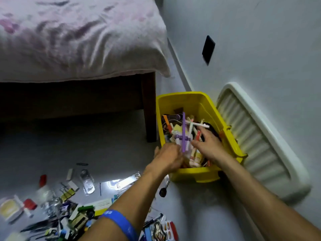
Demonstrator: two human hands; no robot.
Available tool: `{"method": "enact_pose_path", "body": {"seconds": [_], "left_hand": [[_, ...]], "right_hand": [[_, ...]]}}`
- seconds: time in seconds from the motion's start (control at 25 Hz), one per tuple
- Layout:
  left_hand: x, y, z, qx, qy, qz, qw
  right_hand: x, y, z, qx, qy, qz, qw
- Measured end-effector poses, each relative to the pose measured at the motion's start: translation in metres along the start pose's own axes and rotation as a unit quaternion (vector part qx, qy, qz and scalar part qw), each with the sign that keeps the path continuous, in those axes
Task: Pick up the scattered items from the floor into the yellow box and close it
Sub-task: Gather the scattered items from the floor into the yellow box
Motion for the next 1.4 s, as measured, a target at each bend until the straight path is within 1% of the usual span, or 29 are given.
{"method": "enact_pose_path", "body": {"seconds": [0.04,0.08,0.12,0.16,0.2,0.24,0.28,0.32,0.36,0.4,0.44,0.48,0.56,0.6,0.68,0.76,0.8,0.88,0.96,1.04,1.08,1.12,1.16,1.2,1.24,1.28,1.32,1.4], "left_hand": [[-0.014,-0.005,0.002,-0.009,-0.031,0.08,0.996],[-0.024,-0.008,0.007,-0.013,-0.051,0.133,0.99],[-0.029,-0.01,0.011,-0.015,-0.062,0.155,0.986],[-0.03,-0.011,0.014,-0.017,-0.065,0.159,0.985],[-0.03,-0.011,0.017,-0.025,-0.061,0.159,0.985],[-0.03,-0.011,0.018,-0.034,-0.049,0.165,0.985],[-0.031,-0.011,0.018,-0.042,-0.035,0.174,0.983],[-0.03,-0.012,0.018,-0.047,-0.023,0.177,0.983],[-0.029,-0.013,0.019,-0.049,-0.015,0.169,0.984],[-0.03,-0.013,0.019,-0.054,-0.013,0.15,0.987],[-0.028,-0.013,0.017,-0.066,-0.01,0.126,0.99],[-0.026,-0.014,0.011,-0.083,-0.001,0.099,0.992],[-0.024,-0.021,-0.006,-0.111,0.037,0.044,0.992],[-0.025,-0.03,-0.021,-0.106,0.065,0.008,0.992],[-0.032,-0.062,-0.061,-0.061,0.12,-0.087,0.987],[-0.043,-0.109,-0.108,0.016,0.157,-0.181,0.971],[-0.049,-0.132,-0.128,0.05,0.172,-0.213,0.961],[-0.068,-0.192,-0.18,0.137,0.195,-0.266,0.934],[-0.097,-0.249,-0.235,0.226,0.193,-0.307,0.904],[-0.127,-0.296,-0.281,0.286,0.183,-0.326,0.882],[-0.139,-0.315,-0.297,0.314,0.181,-0.326,0.873],[-0.149,-0.333,-0.31,0.344,0.184,-0.321,0.863],[-0.157,-0.346,-0.32,0.372,0.184,-0.313,0.854],[-0.166,-0.359,-0.326,0.392,0.178,-0.312,0.847],[-0.176,-0.369,-0.327,0.4,0.162,-0.317,0.845],[-0.185,-0.372,-0.325,0.398,0.141,-0.32,0.848],[-0.191,-0.374,-0.321,0.394,0.124,-0.318,0.853],[-0.191,-0.373,-0.314,0.392,0.134,-0.293,0.862]], "right_hand": [[-0.007,0.003,0.005,0.009,-0.007,-0.046,0.999],[-0.013,0.007,0.01,0.006,-0.005,-0.078,0.997],[-0.014,0.013,0.015,-0.012,0.011,-0.096,0.995],[-0.013,0.019,0.02,-0.039,0.032,-0.108,0.993],[-0.015,0.027,0.023,-0.07,0.036,-0.12,0.99],[-0.022,0.034,0.027,-0.09,0.008,-0.134,0.987],[-0.033,0.037,0.03,-0.093,-0.046,-0.147,0.984],[-0.042,0.038,0.031,-0.079,-0.101,-0.159,0.979],[-0.044,0.036,0.03,-0.061,-0.141,-0.166,0.974],[-0.041,0.033,0.026,-0.052,-0.158,-0.161,0.973],[-0.033,0.031,0.02,-0.045,-0.147,-0.145,0.977],[-0.025,0.026,0.012,-0.035,-0.108,-0.132,0.985],[-0.016,0.015,-0.016,0.006,0.014,-0.145,0.989],[-0.024,0.003,-0.035,0.053,0.056,-0.161,0.984],[-0.055,-0.029,-0.075,0.163,0.099,-0.169,0.967],[-0.098,-0.061,-0.111,0.248,0.101,-0.173,0.948],[-0.117,-0.072,-0.126,0.274,0.091,-0.179,0.941],[-0.17,-0.093,-0.156,0.318,0.029,-0.179,0.931],[-0.23,-0.105,-0.184,0.351,-0.075,-0.19,0.914],[-0.29,-0.098,-0.205,0.334,-0.212,-0.241,0.886],[-0.312,-0.086,-0.21,0.318,-0.255,-0.29,0.866],[-0.329,-0.073,-0.21,0.302,-0.268,-0.342,0.848],[-0.339,-0.058,-0.208,0.273,-0.267,-0.388,0.839],[-0.347,-0.045,-0.207,0.233,-0.263,-0.416,0.839],[-0.352,-0.035,-0.205,0.199,-0.255,-0.423,0.846],[-0.356,-0.031,-0.204,0.183,-0.247,-0.421,0.854],[-0.359,-0.033,-0.203,0.19,-0.236,-0.414,0.858],[-0.362,-0.048,-0.197,0.235,-0.216,-0.394,0.862]]}}
Point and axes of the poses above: each hand's wrist, its own z-axis towards the middle knuckle, its own x-axis out of the back of the hand, y = z × x, the point moved 8 cm from there along z, towards the middle knuckle, and after that the axes turned 6 degrees about -y, right-handed, at the moved point
